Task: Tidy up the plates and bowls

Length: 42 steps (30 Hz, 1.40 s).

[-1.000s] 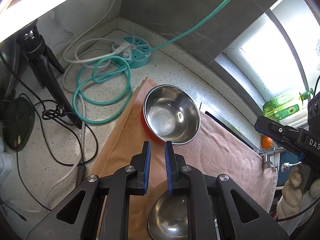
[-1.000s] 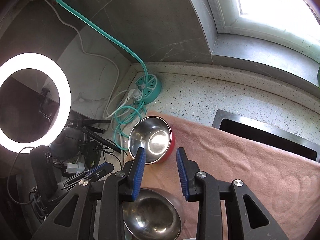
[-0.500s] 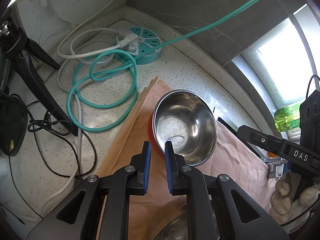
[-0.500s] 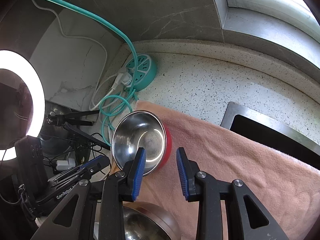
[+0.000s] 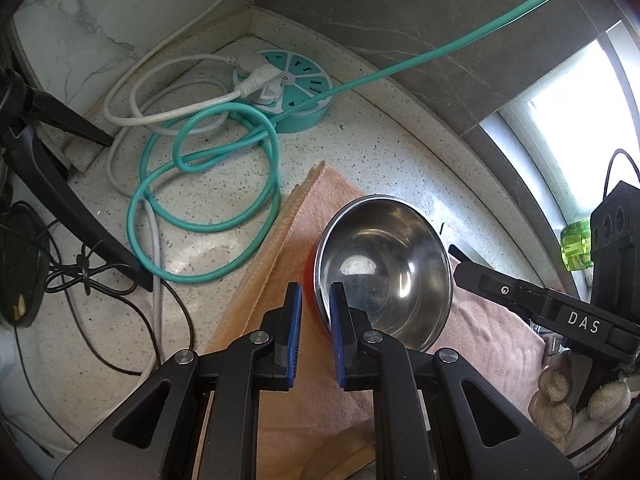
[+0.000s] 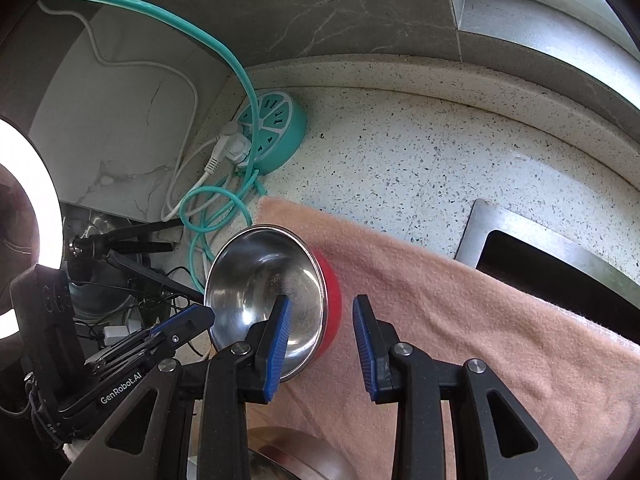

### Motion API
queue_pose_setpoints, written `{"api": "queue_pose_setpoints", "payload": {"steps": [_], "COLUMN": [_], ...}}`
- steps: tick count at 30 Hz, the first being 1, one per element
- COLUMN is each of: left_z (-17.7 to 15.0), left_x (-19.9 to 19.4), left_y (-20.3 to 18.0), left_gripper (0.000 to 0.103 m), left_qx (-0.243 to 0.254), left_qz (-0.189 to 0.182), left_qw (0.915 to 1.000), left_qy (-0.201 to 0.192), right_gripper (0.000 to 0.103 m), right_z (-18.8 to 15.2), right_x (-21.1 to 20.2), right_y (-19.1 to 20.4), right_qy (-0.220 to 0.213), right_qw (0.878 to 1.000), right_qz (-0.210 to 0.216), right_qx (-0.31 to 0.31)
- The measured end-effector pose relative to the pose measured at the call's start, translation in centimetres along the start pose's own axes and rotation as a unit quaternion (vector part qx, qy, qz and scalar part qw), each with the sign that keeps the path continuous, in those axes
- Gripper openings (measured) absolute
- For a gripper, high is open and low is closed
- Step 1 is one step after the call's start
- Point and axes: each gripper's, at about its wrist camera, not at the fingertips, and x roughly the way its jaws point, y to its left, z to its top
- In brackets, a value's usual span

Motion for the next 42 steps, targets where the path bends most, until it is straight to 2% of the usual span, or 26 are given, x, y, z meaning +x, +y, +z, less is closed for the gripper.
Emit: {"api": "queue_pose_setpoints", "payload": {"steps": [4,11,21,42], "left_z": [0.2,0.3,0.1,-0.7], "left_x": [0.3,0.6,1.1,-0.8], "left_y": [0.1,0.0,-0.1,-0.2], "left_gripper": [0.012,0.012,0.009,0.008], "left_qx": [-0.001,0.002,0.007,0.020], "left_qz": [0.002,0.002,-0.006,-0.012], "left_qw": [1.0000,1.0000,1.0000,0.9995], "left_qy": [-0.002,-0.002,0.000,-0.020], "right_gripper": [0.022,0.021,0.005,0.004], "right_z": [0.1,0.4,0.2,-0.5], "right_x": [0.4,1.0,1.5,-0.1], "right_y": [-0.1,-0.3,-0.1,0.8], "right_qy": [0.004,0.007,0.013,-0.001], "right_qw": [1.000,1.000,1.000,1.000], "right_qz": [-0.001,-0.004,-0.001,-0.007], "right_qx": [0.002,0.004,0.006,-0.002]}}
